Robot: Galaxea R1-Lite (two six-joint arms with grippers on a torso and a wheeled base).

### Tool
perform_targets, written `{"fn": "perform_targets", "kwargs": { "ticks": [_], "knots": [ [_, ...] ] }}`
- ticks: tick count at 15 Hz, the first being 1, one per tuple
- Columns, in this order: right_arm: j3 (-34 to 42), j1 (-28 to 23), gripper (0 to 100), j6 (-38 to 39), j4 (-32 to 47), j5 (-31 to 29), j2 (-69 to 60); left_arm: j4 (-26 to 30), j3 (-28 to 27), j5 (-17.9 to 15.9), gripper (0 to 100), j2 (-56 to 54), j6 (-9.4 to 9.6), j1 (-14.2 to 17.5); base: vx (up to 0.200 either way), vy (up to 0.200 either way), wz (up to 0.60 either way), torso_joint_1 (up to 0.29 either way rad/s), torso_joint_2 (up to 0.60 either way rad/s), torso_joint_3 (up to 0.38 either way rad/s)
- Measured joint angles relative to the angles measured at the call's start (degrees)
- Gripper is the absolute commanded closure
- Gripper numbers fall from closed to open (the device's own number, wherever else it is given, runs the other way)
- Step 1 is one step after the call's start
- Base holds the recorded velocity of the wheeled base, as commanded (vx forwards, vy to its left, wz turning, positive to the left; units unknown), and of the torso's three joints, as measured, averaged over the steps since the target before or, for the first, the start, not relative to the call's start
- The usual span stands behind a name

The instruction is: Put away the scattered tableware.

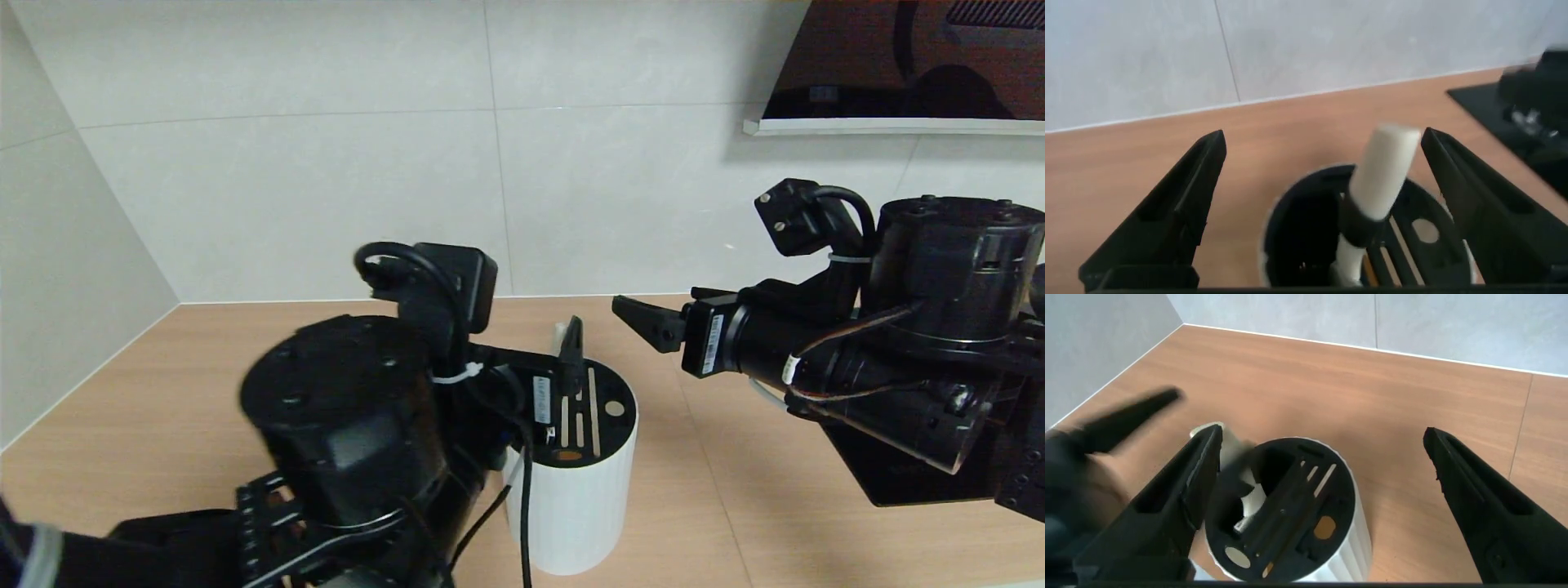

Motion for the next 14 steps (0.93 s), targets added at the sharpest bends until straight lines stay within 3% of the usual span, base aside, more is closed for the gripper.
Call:
{"fn": "perform_targets", "kwargs": {
  "ticks": [3,5,9,12,14],
  "knots": [
    [1.6,-3.1,0,0.0,0.0,-0.4,-3.7,7.2,2.5,-6.4,0,-11.9,-0.09,0.3,0.0,0.0,0.0,0.0,0.0,0.0],
    [3.0,-4.6,0,-0.2,0.0,-0.5,-7.4,9.6,4.7,-10.3,0,-19.7,-0.13,2.9,0.0,0.0,0.0,0.0,0.0,0.0],
    [11.1,-9.3,0,-2.5,0.0,-0.5,-19.5,14.8,10.5,-13.1,0,-34.9,-0.11,11.3,0.0,0.0,0.0,0.0,0.0,0.0],
    [17.9,-13.5,0,-3.3,1.6,-0.4,-31.4,27.3,12.2,-13.7,0,-46.9,0.11,19.9,0.0,0.0,0.0,0.0,0.0,0.0],
    [21.0,-17.7,0,-3.7,7.1,-0.3,-40.1,37.1,12.4,-15.7,0,-55.6,1.11,26.0,0.0,0.0,0.0,0.0,0.0,0.0]
  ]
}}
